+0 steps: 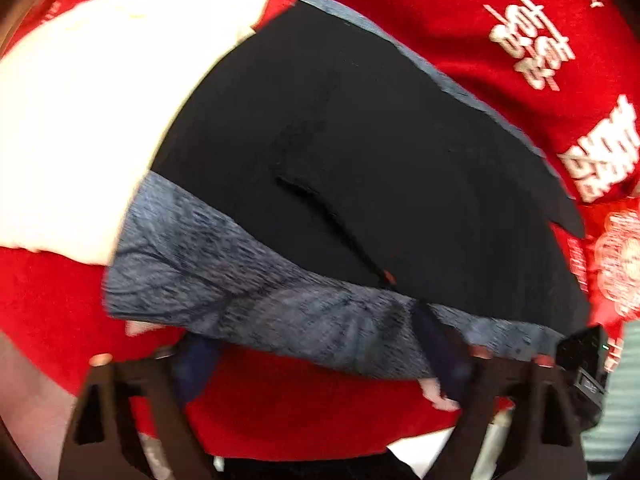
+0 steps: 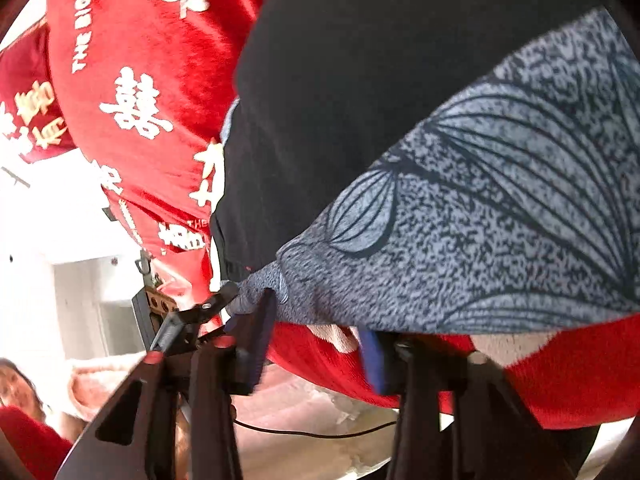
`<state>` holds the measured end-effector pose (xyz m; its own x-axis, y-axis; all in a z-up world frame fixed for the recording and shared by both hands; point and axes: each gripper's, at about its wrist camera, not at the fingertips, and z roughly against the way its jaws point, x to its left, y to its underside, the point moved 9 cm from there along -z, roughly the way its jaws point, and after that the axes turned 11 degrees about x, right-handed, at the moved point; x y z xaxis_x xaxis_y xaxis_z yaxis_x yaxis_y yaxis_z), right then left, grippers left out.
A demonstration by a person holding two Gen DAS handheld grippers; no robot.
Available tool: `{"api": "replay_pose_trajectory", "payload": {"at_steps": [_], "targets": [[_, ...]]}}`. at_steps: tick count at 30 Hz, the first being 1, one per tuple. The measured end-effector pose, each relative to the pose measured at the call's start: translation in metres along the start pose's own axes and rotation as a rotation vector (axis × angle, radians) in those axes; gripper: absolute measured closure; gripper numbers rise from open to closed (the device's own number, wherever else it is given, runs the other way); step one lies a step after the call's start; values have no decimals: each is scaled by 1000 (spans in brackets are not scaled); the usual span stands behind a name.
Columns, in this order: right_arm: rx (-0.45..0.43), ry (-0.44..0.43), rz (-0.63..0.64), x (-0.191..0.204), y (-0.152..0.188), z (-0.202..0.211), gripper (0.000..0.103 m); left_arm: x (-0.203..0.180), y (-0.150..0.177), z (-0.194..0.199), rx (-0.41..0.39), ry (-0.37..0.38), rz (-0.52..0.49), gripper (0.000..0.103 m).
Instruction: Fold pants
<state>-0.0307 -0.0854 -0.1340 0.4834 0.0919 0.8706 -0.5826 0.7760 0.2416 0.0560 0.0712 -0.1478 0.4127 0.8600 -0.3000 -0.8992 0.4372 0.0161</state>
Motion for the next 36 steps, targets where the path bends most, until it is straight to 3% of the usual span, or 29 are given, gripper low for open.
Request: {"api": "replay_pose_trajectory", "payload": {"at_steps": [1, 2, 4, 10, 15, 20, 24, 27, 31, 33, 34, 36], "targets": [[-5, -26, -32, -3, -2, 4, 96, 0, -2, 3, -3, -8, 3, 65], [-15, -35, -56, -6, 0, 9, 96, 0, -2, 3, 13, 7, 4, 83], [-38, 10, -38, 5, 0, 18, 96, 1, -5, 7, 37, 73, 41, 84], [-55, 47, 89, 70, -16, 51, 96, -24, -23, 56, -7, 35, -4, 84], [-11, 97, 196, 124, -74, 72, 96, -50, -79, 93, -74, 38, 0, 84], [71, 171, 260, 151, -169, 59, 96, -78, -178, 90, -158, -40, -31, 83], [152, 264, 286, 139, -245, 33, 96, -80, -245, 48, -175, -111, -10, 83], [196, 327, 302, 119, -287, 11, 96, -81, -269, 21, -160, -160, 4, 79], [245, 394, 295, 88, -317, -14, 96, -66, -283, -4, -160, -263, 49, 51], [261, 414, 307, 90, -318, -17, 96, -66, -284, -2, -152, -272, 62, 51], [270, 428, 309, 92, -318, -18, 92, -68, -284, 2, -154, -284, 62, 50], [278, 461, 342, 106, -311, -12, 76, -71, -281, 15, -176, -334, 49, 33]]}}
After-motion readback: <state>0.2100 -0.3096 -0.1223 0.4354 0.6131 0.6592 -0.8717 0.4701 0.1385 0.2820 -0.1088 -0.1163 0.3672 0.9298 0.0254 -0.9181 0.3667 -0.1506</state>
